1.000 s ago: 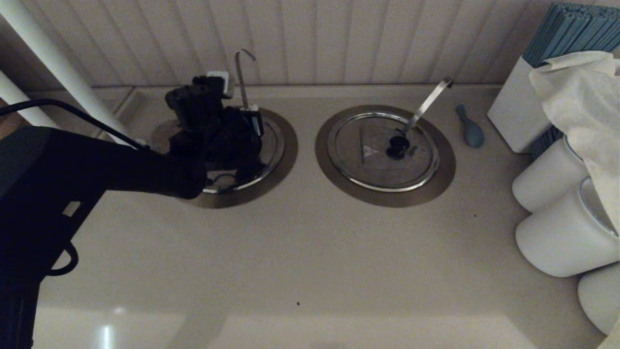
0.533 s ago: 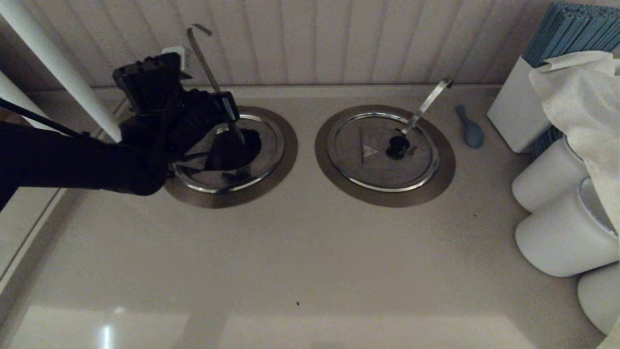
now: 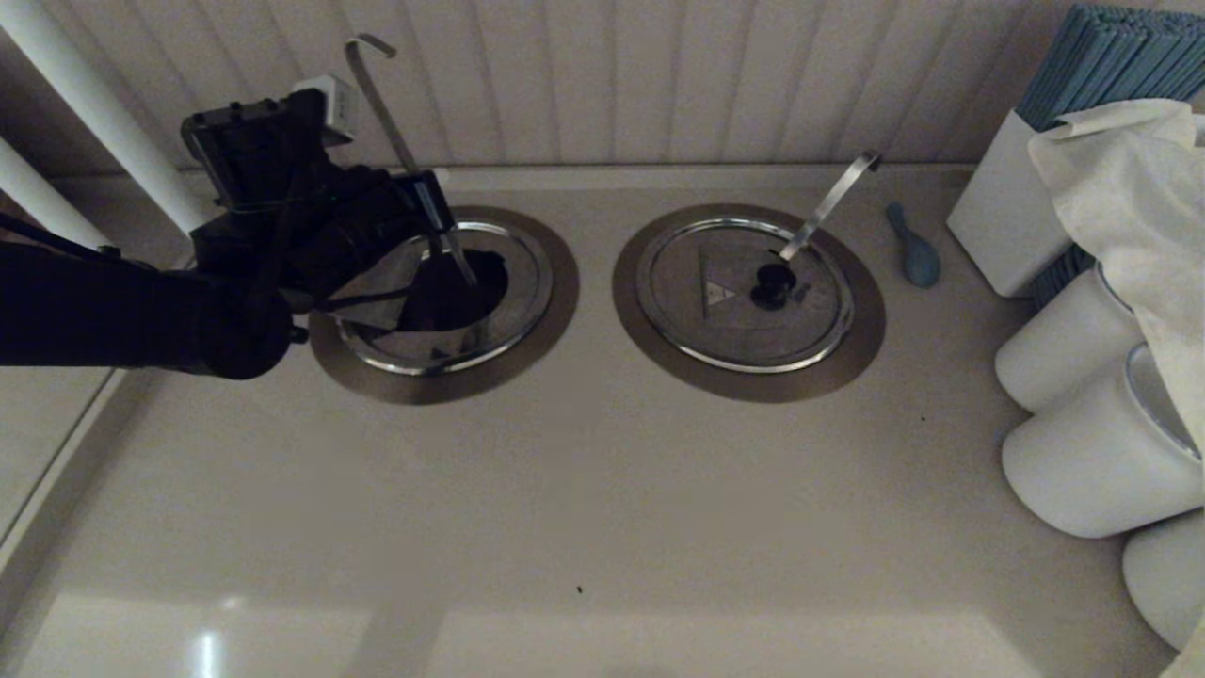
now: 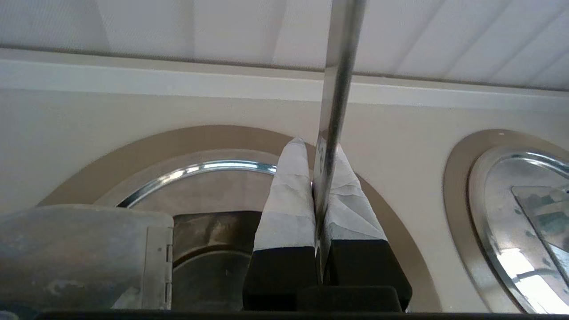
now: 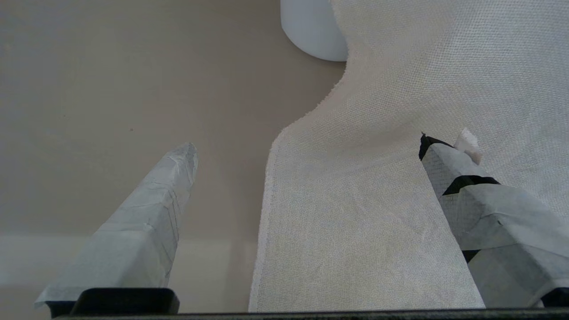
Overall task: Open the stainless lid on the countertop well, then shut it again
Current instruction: Stir with a spoon
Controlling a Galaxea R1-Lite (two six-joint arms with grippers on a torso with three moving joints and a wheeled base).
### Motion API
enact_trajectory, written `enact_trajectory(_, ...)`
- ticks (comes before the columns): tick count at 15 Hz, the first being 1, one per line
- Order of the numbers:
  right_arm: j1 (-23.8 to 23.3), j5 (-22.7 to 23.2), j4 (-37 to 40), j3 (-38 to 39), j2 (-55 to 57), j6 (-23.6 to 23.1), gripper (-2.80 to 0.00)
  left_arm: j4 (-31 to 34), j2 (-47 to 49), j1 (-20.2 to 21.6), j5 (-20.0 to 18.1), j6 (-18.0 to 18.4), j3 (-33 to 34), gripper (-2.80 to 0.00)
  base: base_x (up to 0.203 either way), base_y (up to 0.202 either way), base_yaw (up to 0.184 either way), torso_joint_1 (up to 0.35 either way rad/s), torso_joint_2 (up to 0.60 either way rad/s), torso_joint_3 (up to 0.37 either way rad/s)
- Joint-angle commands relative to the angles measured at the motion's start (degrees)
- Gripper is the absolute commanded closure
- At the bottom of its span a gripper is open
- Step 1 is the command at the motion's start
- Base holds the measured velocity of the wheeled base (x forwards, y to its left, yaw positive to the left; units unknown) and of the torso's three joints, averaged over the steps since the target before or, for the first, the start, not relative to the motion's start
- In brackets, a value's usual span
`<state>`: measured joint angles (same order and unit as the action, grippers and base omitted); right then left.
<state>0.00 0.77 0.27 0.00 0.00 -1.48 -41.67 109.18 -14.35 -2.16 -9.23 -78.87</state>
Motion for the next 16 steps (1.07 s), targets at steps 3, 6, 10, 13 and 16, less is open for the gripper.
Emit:
enact_trajectory(3, 0.0, 0.02, 0.0, 0.0, 0.09, -0.01, -2.8, 3.48, -2.08, 0.11, -2.48, -0.09, 1.1, 0.0, 0.0, 0.0, 0.0, 0.0, 0.0, 0.0)
enact_trajectory(6, 0.0, 0.02, 0.0, 0.0, 0.0, -0.01, -2.8, 6.45, -2.99, 0.46, -4.9, 0.09, 1.79, 0.0, 0.0, 0.0, 0.0, 0.0, 0.0, 0.0)
enact_trajectory(10, 0.0, 0.02, 0.0, 0.0, 0.09, -0.01, -2.8, 11.14, -3.69, 1.82, -6.69, 3.14, 2.01, 0.0, 0.0, 0.0, 0.0, 0.0, 0.0, 0.0)
enact_trajectory(13, 0.0, 0.02, 0.0, 0.0, 0.04, -0.01, -2.8, 10.89, -1.93, 3.07, -3.69, 10.68, 2.09, 0.0, 0.0, 0.0, 0.0, 0.0, 0.0, 0.0)
enact_trajectory(16, 0.0, 0.02, 0.0, 0.0, 0.09, -0.01, -2.8, 9.58, 0.06, 2.97, 0.41, 11.82, 0.64, 0.0, 0.0, 0.0, 0.0, 0.0, 0.0, 0.0)
